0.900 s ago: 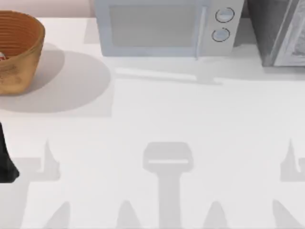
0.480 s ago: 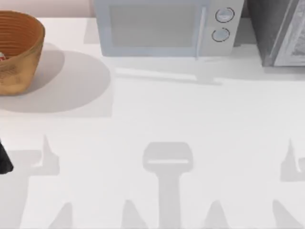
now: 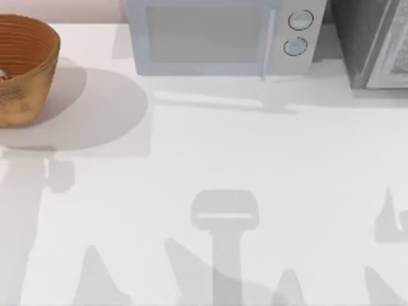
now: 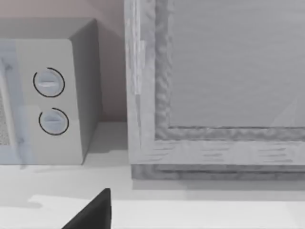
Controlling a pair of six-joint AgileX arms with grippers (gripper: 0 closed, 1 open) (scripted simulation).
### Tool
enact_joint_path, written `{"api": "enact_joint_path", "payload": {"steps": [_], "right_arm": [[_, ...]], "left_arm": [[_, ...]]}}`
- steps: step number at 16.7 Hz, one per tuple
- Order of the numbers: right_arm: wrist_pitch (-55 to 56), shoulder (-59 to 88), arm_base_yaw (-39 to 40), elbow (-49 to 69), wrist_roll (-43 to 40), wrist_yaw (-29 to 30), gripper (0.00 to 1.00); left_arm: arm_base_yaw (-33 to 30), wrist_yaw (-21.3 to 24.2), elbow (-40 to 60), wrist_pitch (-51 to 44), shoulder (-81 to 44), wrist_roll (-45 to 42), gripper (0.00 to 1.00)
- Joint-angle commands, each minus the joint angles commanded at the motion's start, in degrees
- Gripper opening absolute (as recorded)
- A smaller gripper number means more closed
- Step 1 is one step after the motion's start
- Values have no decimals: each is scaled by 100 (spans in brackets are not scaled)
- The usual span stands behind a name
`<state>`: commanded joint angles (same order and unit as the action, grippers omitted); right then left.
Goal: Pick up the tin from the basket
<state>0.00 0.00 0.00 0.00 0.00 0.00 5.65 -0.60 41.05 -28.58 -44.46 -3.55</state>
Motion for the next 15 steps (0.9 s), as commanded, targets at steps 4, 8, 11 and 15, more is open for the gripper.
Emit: {"api": "enact_joint_path", "payload": {"steps": [4, 8, 11, 15], "right_arm": [[0, 0, 0, 0, 0, 0, 100], [0, 0, 0, 0, 0, 0, 100], [0, 0, 0, 0, 0, 0, 100], [0, 0, 0, 0, 0, 0, 100]], "left_arm": [[235, 67, 2227, -1519, -2407, -184, 100], [419, 201, 4596, -3025, -4859, -369, 100], [514, 333, 6394, -4052, -6597, -500, 100], [577, 527, 8709, -5177, -8614, -654, 100]]}}
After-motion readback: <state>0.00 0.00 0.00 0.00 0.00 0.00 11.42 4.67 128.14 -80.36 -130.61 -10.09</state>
